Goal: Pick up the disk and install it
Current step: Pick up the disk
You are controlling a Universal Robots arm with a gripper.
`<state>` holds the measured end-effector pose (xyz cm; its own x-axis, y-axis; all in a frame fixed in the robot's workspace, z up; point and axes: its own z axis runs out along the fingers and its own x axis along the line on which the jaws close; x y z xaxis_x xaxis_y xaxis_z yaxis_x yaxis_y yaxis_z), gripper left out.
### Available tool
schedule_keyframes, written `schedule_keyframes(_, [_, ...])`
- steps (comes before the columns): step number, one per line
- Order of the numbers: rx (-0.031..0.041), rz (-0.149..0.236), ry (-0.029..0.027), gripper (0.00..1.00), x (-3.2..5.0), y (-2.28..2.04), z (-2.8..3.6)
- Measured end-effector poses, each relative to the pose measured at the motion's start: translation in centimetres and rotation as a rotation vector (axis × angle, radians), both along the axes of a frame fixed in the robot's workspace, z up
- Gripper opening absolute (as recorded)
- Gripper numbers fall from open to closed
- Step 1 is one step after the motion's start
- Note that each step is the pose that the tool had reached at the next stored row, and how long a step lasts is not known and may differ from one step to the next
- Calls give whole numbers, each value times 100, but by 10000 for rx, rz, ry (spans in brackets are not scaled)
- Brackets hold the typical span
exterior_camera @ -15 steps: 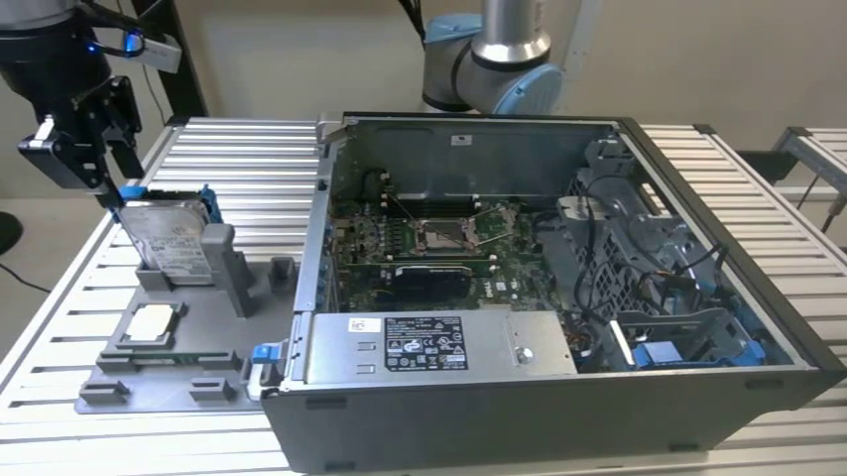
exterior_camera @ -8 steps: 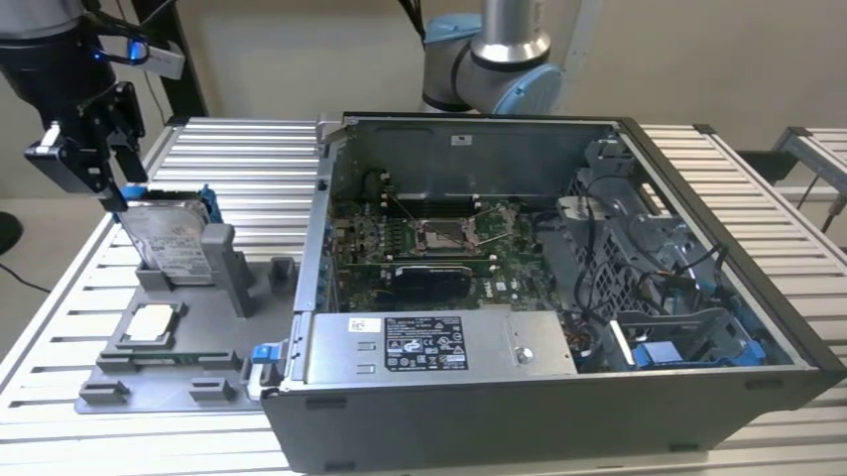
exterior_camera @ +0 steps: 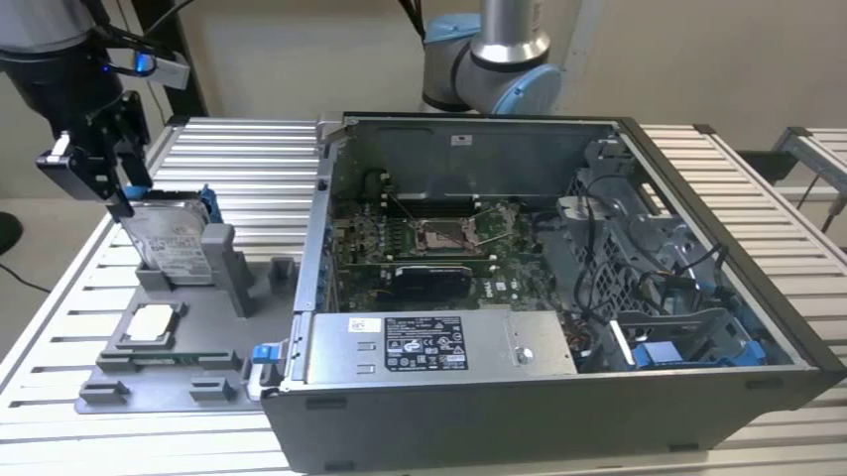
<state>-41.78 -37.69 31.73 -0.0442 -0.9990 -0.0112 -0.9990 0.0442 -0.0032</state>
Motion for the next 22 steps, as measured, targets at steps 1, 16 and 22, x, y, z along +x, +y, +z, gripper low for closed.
schedule_keyframes(1, [0, 12, 0, 100, 0, 1, -17])
schedule_keyframes(16, [117, 285, 22, 100, -1, 2, -171])
schedule_keyframes(22, [136, 285, 48, 100, 0, 2, -199])
